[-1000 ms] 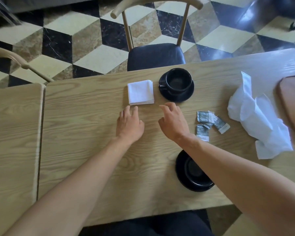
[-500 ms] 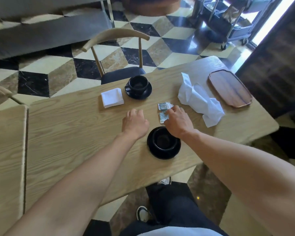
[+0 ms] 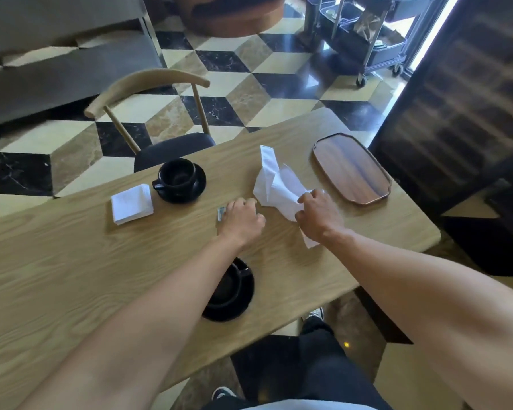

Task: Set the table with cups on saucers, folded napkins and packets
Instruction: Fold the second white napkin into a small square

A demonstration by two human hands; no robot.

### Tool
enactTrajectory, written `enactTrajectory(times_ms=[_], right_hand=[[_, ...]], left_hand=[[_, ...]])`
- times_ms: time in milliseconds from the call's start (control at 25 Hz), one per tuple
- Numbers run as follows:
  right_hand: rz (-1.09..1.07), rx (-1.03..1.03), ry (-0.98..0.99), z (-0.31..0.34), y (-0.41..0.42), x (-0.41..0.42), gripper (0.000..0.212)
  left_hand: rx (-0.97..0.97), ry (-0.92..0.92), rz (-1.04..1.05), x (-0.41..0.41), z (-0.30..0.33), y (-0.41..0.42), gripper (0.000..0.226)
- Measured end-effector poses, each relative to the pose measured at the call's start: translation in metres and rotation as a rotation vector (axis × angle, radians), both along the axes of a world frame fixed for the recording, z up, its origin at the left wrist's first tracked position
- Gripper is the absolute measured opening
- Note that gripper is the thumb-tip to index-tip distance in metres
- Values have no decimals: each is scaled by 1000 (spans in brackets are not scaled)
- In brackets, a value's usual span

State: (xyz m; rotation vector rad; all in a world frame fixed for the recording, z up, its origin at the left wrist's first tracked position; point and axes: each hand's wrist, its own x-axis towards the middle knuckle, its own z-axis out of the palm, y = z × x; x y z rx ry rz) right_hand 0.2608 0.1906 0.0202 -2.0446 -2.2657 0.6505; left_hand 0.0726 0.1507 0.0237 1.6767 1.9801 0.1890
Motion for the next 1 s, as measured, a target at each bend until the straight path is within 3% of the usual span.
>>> enactTrajectory(times_ms=[240, 360, 440, 480, 560, 600, 720, 840, 1000], right_hand=[[25, -101, 153, -24, 96, 41, 38], [106, -240, 198, -34, 124, 40, 61], [89, -339, 300, -38, 132, 34, 80], [58, -355, 344, -38, 136, 31, 77], [36, -358, 393, -39, 145, 24, 33], [49, -353, 430, -35, 149, 22, 24], [29, -341, 604, -9, 158, 17, 43], [-19, -253, 750, 31, 170, 9, 47], [72, -4, 794, 102, 186, -8, 46]], left_hand=[[-133, -154, 294, 74, -18, 100, 69], [-175, -268, 475, 88, -25, 114, 74], [-128, -273, 467, 92, -25, 111, 62], [-92, -269, 453, 91, -25, 109, 51], [-11, -289, 451, 89, -19, 109, 35], [15, -306, 459, 86, -15, 109, 32], [84, -329, 500, 77, -1, 112, 7], [130, -389, 475, 59, 22, 118, 31], [186, -459, 305, 27, 63, 121, 51]])
